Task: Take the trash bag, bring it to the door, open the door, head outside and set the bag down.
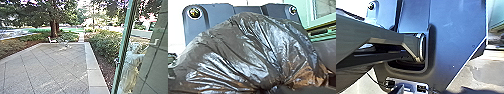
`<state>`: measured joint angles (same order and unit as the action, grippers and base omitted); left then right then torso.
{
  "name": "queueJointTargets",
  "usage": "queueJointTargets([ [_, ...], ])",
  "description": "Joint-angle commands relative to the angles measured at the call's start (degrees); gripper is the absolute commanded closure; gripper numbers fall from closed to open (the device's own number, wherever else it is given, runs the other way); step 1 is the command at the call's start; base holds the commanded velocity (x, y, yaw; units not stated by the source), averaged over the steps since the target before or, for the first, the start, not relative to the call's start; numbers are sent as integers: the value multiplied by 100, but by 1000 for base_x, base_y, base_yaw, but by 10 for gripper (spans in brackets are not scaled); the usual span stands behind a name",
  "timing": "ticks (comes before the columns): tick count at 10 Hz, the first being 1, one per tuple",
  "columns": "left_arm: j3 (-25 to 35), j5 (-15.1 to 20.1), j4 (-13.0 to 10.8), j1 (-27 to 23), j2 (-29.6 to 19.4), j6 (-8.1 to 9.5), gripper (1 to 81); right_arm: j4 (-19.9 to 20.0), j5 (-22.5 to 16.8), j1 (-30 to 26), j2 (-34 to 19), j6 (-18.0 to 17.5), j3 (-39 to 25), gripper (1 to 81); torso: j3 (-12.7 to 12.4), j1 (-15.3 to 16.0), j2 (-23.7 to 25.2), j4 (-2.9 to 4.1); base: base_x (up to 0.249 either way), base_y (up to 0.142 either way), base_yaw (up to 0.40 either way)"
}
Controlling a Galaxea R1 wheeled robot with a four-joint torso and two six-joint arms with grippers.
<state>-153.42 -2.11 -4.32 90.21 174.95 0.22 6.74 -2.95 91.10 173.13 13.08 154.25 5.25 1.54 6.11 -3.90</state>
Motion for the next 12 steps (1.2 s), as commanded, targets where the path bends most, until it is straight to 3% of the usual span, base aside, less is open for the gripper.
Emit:
queueJointTargets([
  [1, 57, 264, -52, -254, 41, -31, 811, -68, -382, -228, -22, 107, -27, 10, 0, 0, 0, 0, 121, 0, 0],
  [12, 40, 299, -8, -236, -161, -22, 811, -15, -381, -210, -101, 98, 518, 10, 0, 0, 0, 0, 124, 0, 0],
])
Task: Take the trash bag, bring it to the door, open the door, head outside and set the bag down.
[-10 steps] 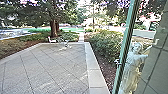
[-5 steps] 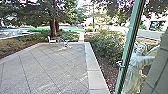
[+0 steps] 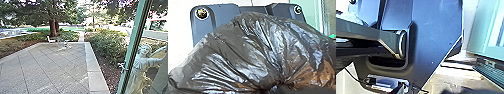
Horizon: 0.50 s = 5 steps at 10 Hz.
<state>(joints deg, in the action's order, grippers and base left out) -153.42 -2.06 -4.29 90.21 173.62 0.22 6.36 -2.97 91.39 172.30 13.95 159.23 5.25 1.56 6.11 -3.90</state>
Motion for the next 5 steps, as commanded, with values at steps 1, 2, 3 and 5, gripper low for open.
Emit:
queueJointTargets([
  [1, 40, 294, -10, -236, -20, -22, 811, 32, -371, -248, -18, 12, 19, 10, 0, 0, 0, 0, 125, 0, 0],
  [2, 40, 294, -10, -236, -11, -22, 811, 40, -379, -248, -27, 12, 19, 10, 0, 0, 0, 0, 126, 0, 0],
  [3, 40, 294, -19, -236, 7, -22, 811, 40, -379, -257, -27, 12, 10, 10, 0, 0, 0, 0, 132, 0, 0],
  [5, 40, 294, -37, -236, 15, -22, 811, 23, -379, -257, -27, 12, -7, 10, 0, -6, 2, 0, 134, 0, 0],
])
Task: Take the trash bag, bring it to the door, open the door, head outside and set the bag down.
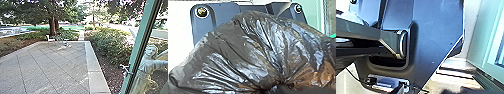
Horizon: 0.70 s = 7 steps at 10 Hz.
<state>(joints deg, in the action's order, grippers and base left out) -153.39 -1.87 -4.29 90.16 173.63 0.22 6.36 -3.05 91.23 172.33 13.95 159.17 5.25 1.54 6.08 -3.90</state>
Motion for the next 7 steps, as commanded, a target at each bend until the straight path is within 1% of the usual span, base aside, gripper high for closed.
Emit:
queueJointTargets([
  [1, 37, 274, -28, -231, 23, -22, 811, 23, -372, -232, -29, 12, -1, 10, 0, 0, 2, 0, 139, 0, 0],
  [7, 37, 274, -28, -231, 49, -22, 811, -12, -372, -214, -3, 12, -27, 10, 5, 0, -5, 0, 141, 0, 0],
])
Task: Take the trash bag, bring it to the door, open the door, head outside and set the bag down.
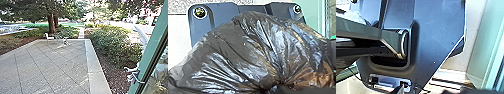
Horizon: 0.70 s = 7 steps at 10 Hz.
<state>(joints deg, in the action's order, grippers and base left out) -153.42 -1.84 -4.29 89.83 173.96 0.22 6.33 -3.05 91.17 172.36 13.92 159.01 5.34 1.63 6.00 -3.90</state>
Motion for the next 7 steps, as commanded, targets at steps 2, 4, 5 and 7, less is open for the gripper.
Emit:
queueJointTargets([
  [2, 40, 272, -28, -198, 16, -22, 811, -9, -372, -209, -6, 23, -12, 10, 0, 0, -2, 0, 136, 0, 0],
  [4, 40, 272, -28, -198, 16, -22, 811, -9, -372, -209, -6, 23, -12, 10, 2, 2, -5, 0, 135, 0, 0],
  [5, 57, 272, -19, -198, 16, -22, 811, -17, -372, -200, -6, 23, -12, 10, 2, 2, -5, 0, 135, 0, 0],
  [7, 40, 272, -19, -198, 16, -22, 811, -17, -372, -200, -6, 23, -12, 10, 0, -13, 2, 0, 134, 33, 0],
])
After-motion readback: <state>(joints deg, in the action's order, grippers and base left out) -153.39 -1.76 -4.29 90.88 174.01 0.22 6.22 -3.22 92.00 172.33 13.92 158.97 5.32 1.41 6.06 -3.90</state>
